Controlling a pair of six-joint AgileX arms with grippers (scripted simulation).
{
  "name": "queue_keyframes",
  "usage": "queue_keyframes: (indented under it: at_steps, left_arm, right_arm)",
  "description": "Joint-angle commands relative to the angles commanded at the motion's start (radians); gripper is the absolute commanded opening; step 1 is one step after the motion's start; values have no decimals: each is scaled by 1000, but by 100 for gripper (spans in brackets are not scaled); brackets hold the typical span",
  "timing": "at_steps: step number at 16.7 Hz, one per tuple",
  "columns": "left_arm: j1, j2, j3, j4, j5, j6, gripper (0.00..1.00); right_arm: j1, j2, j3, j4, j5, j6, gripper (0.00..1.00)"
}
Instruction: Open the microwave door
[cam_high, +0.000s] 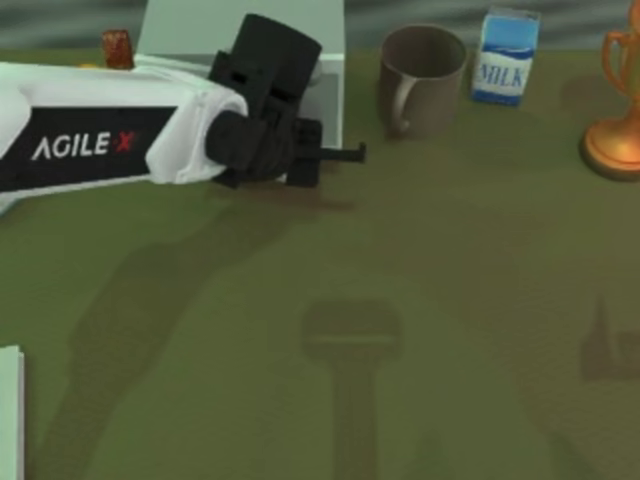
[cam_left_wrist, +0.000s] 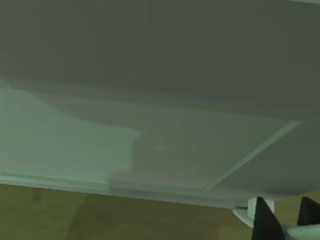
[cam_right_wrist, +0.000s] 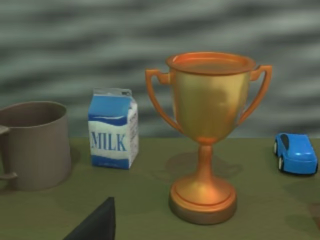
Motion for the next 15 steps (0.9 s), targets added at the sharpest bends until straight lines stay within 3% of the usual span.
queue_keyframes:
  at_steps: [6, 15]
  left_arm:
    - [0, 0, 0, 0, 0, 0, 0]
    - [15, -41, -62, 33, 50, 62, 0]
  right_arm:
    - [0, 0, 0, 0, 0, 0, 100]
    - [0, 0, 0, 0, 0, 0, 100]
